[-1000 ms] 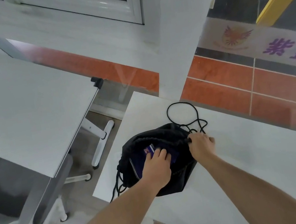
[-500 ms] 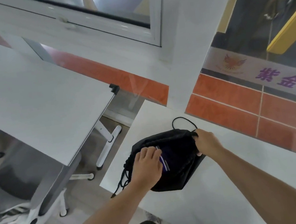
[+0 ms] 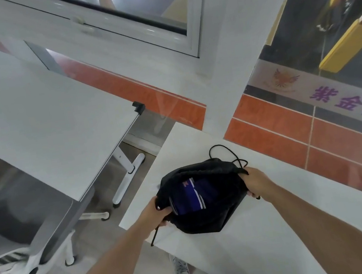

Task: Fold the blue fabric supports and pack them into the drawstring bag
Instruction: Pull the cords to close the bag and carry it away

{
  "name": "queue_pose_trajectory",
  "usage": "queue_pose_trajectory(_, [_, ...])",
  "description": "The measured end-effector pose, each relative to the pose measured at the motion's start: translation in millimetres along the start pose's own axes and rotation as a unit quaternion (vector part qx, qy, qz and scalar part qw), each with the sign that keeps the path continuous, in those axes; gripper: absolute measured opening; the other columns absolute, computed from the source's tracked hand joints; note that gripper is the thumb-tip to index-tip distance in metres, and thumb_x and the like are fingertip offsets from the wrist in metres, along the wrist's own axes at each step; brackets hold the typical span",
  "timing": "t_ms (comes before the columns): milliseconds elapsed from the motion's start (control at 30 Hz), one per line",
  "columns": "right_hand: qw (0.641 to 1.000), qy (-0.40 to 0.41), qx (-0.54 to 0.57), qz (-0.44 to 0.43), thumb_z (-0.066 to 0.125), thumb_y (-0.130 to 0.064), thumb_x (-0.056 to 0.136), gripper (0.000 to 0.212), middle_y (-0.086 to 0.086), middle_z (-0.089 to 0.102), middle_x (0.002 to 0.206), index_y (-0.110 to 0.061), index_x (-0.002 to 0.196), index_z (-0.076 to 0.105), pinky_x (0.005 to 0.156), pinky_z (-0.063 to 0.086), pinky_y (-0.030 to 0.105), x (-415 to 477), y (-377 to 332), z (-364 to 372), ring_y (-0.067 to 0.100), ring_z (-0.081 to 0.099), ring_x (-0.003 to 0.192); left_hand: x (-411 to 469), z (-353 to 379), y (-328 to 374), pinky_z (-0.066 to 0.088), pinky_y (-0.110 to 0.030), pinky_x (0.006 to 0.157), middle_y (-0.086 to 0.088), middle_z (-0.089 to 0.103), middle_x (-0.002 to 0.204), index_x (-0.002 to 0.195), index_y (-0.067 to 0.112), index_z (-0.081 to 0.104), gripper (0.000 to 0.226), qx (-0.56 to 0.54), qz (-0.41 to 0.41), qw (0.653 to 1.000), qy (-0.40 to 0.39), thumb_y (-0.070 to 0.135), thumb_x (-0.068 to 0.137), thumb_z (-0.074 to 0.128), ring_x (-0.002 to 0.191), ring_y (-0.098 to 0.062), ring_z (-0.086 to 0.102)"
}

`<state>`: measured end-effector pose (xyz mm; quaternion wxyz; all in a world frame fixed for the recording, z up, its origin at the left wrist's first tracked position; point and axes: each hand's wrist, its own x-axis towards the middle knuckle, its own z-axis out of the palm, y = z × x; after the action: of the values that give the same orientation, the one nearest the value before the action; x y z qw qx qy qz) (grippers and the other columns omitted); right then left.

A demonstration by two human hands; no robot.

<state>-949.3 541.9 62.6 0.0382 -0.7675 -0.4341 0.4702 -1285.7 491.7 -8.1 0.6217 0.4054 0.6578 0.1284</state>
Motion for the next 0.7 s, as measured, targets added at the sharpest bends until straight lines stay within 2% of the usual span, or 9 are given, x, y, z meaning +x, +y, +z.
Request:
queue_pose_trajectory(67, [0.999,0.023,-0.019,-0.044,0.046,-0.022,0.1,0.025,-0.001,0.051,0.06,-0.02,0.075,0.052,0.048,0.032,0.025,-3,-4,-5,0.017,0.045,0.05,0,-1,5,0.042,-0.03,0.051,-0.01,0.061,0.072,0.1,0.014,0.058,0.009,0.066,-0.045,0.995,0.062,0.014,0.093,0.052,0.053,-0.021,0.051])
queue_pose_trajectory(133, [0.995,0.05,-0.044,-0.078,0.046,-0.021,0.102,0.025,-0.006,0.052,0.067,-0.023,0.078,0.052,0.054,0.034,0.028,-6,-10,-13,0.018,0.05,0.062,-4,-6,19,0.041,-0.027,0.05,-0.007,0.062,0.072,0.09,0.015,0.059,0.013,0.136,-0.031,0.984,0.107,0.015,0.094,0.046,0.056,-0.021,0.055])
queue_pose_trajectory(267, [0.99,0.08,-0.069,-0.092,0.047,-0.026,0.102,0.029,0.001,0.059,0.069,-0.017,0.076,0.055,0.059,0.043,0.034,-9,-13,-42,0.027,0.058,0.069,-17,-30,59,0.046,-0.028,0.059,-0.002,0.066,0.08,0.095,0.018,0.063,0.018,0.213,0.003,0.969,0.129,0.015,0.096,0.045,0.071,-0.018,0.061])
queue_pose_trajectory(333, [0.99,0.087,-0.074,-0.085,0.046,-0.024,0.103,0.027,0.008,0.064,0.077,-0.008,0.092,0.065,0.066,0.046,0.036,-12,-14,-61,0.026,0.058,0.07,-25,-46,80,0.047,-0.027,0.06,-0.001,0.067,0.081,0.099,0.016,0.065,0.019,0.237,0.016,0.963,0.128,0.014,0.096,0.047,0.072,-0.019,0.061])
queue_pose_trajectory(400, [0.989,0.083,-0.087,-0.084,0.046,-0.02,0.104,0.023,0.01,0.069,0.09,-0.012,0.103,0.068,0.068,0.042,0.029,-18,-16,-81,0.024,0.057,0.075,-36,-61,104,0.043,-0.014,0.056,0.004,0.063,0.075,0.094,0.018,0.065,0.02,0.247,0.043,0.961,0.116,0.009,0.096,0.047,0.067,-0.013,0.058])
queue_pose_trajectory(500, [0.992,0.053,-0.064,-0.093,0.048,-0.021,0.102,0.025,0.001,0.061,0.068,-0.026,0.081,0.06,0.055,0.043,0.026,-33,-21,-106,0.025,0.062,0.064,-49,-77,135,0.045,-0.019,0.058,-0.012,0.066,0.077,0.092,0.013,0.069,0.021,0.203,0.062,0.976,0.049,0.005,0.093,0.049,0.061,-0.012,0.058])
queue_pose_trajectory(567, [0.995,0.032,-0.004,-0.091,0.052,-0.025,0.1,0.028,0.001,0.054,0.057,-0.011,0.079,0.064,0.044,0.036,0.021,-40,-20,-121,0.016,0.05,0.046,-53,-84,151,0.047,-0.024,0.06,-0.017,0.063,0.084,0.106,0.002,0.067,0.019,0.205,0.069,0.976,0.015,0.005,0.094,0.053,0.065,-0.015,0.059])
queue_pose_trajectory(633, [0.995,0.017,0.019,-0.1,0.057,-0.034,0.096,0.037,0.003,0.048,0.058,0.0,0.087,0.066,0.044,0.027,0.023,-45,-16,-132,0.015,0.038,0.046,-57,-86,167,0.051,-0.02,0.071,-0.008,0.064,0.1,0.115,0.002,0.066,0.022,0.219,0.094,0.971,0.003,0.006,0.095,0.057,0.087,-0.021,0.067])
queue_pose_trajectory(700, [0.994,-0.024,0.053,-0.098,0.063,-0.038,0.094,0.039,0.004,0.039,0.06,-0.001,0.081,0.061,0.048,0.02,0.027,-49,-8,-138,0.016,0.029,0.049,-57,-85,176,0.057,-0.021,0.068,-0.006,0.065,0.098,0.11,0.008,0.065,0.016,0.147,0.096,0.984,0.005,0.006,0.098,0.055,0.081,-0.017,0.07])
